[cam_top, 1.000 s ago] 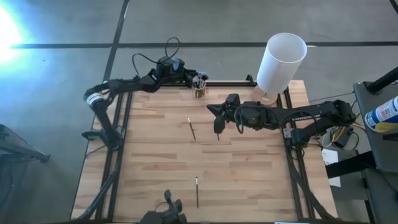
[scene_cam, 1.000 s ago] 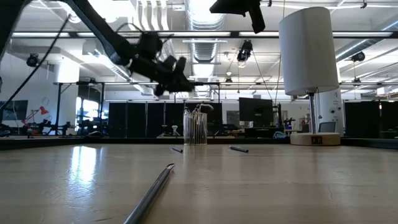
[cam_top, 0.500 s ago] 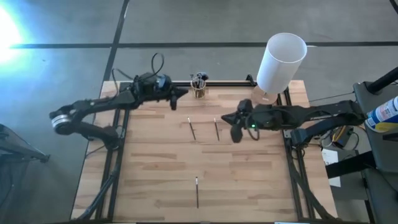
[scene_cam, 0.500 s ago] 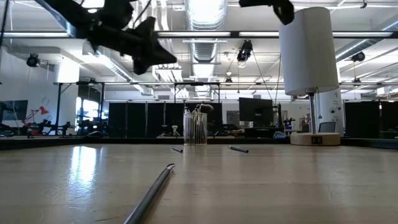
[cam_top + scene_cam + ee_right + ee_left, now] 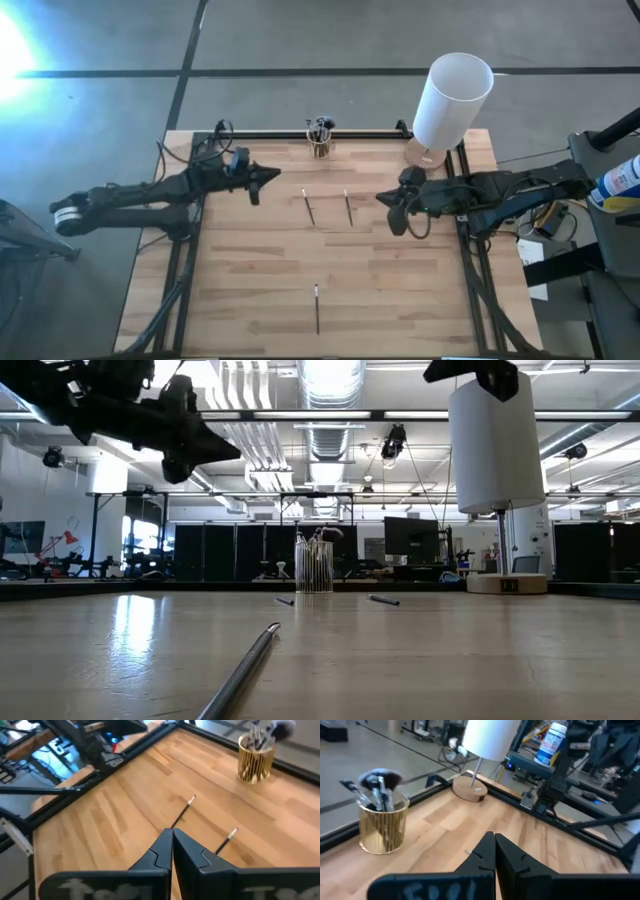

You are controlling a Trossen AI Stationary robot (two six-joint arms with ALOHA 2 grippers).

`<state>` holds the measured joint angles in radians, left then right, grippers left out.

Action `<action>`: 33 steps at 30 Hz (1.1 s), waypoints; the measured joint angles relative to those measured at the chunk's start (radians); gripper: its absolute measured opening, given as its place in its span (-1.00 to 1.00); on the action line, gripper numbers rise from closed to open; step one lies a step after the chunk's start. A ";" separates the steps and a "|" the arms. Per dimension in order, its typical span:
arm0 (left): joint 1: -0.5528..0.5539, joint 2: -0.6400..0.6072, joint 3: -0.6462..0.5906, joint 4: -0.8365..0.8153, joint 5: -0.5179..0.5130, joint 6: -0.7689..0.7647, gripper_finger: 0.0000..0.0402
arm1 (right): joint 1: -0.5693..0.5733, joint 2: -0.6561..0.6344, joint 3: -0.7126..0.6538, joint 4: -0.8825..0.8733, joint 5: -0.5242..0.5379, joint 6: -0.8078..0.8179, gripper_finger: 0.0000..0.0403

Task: Put items in baskets/containers
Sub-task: Put the black liner brush into the yellow pen holder

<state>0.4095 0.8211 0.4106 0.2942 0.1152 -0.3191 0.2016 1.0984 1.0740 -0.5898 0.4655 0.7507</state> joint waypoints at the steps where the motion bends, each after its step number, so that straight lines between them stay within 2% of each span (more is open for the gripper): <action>1: -0.007 -0.015 -0.011 0.001 -0.015 0.000 -1.00 | 0.000 0.018 0.000 0.003 0.006 0.017 -0.96; 5: -0.019 -0.067 -0.052 -0.012 -0.028 -0.066 -1.00 | -0.008 0.102 -0.001 0.002 0.009 0.115 -0.96; 8: -0.021 -0.103 -0.081 -0.027 -0.029 -0.122 -1.00 | -0.016 0.171 -0.001 0.001 -0.001 0.252 -0.96; 13: -0.023 -0.156 -0.128 -0.042 -0.028 -0.104 -1.00 | -0.051 0.287 -0.001 -0.001 -0.139 0.411 -0.90; 19: -0.024 -0.188 -0.184 -0.041 -0.023 -0.102 -1.00 | -0.084 0.433 -0.001 0.002 -0.240 0.507 -0.68; 23: -0.026 -0.196 -0.212 -0.020 -0.021 -0.101 -1.00 | -0.122 0.520 0.000 0.003 -0.258 0.526 -0.50; 27: -0.025 -0.195 -0.224 -0.004 -0.021 -0.096 -1.00 | -0.205 0.595 0.004 0.005 -0.260 0.524 -0.36; 33: -0.025 -0.194 -0.224 -0.002 -0.021 -0.075 -1.00 | -0.338 0.678 0.065 0.017 -0.261 0.413 -0.27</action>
<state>0.3843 0.6273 0.1864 0.2920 0.0944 -0.3945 -0.1366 1.7761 1.1395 -0.5730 0.2047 1.1640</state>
